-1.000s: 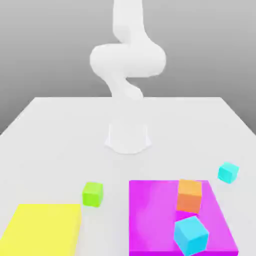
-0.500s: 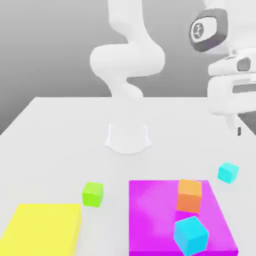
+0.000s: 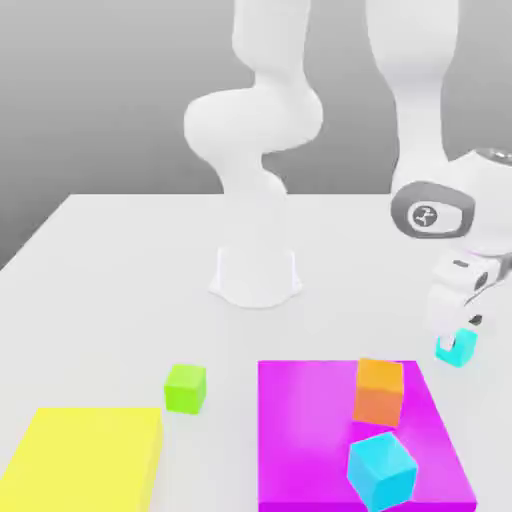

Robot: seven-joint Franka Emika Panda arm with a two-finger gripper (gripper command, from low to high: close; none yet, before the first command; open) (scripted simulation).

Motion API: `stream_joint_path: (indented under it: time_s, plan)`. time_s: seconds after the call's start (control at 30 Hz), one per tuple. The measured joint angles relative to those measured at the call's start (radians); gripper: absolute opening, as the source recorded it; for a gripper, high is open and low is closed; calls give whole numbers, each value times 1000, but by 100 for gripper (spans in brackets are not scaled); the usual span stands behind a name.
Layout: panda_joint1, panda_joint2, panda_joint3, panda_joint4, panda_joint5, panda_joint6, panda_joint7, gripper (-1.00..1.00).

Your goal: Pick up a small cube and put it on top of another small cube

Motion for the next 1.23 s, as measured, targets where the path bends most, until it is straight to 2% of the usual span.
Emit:
stream_joint_path:
  time_s: [0.23, 0.33, 0.5, 0.6, 0.97, 1.03, 1.1, 1.13, 1.23]
  plan:
    - [7, 3, -8, 1, -7, 4, 6, -100]
    - [-75, -66, 95, -20, 89, -46, -68, -100]
    - [-172, -214, 240, -58, 321, -148, -247, -100]
    - [-246, -233, 206, 20, 377, -241, -364, -100]
    - [-600, -219, 0, 413, 474, -614, -794, -100]
    - [-624, -182, -16, 440, 470, -604, -823, -100]
    - [-623, -119, -26, 434, 450, -536, -818, -100]
    - [-622, -101, -29, 431, 444, -516, -815, 100]
    - [-622, -101, -29, 431, 444, -516, -815, 100]
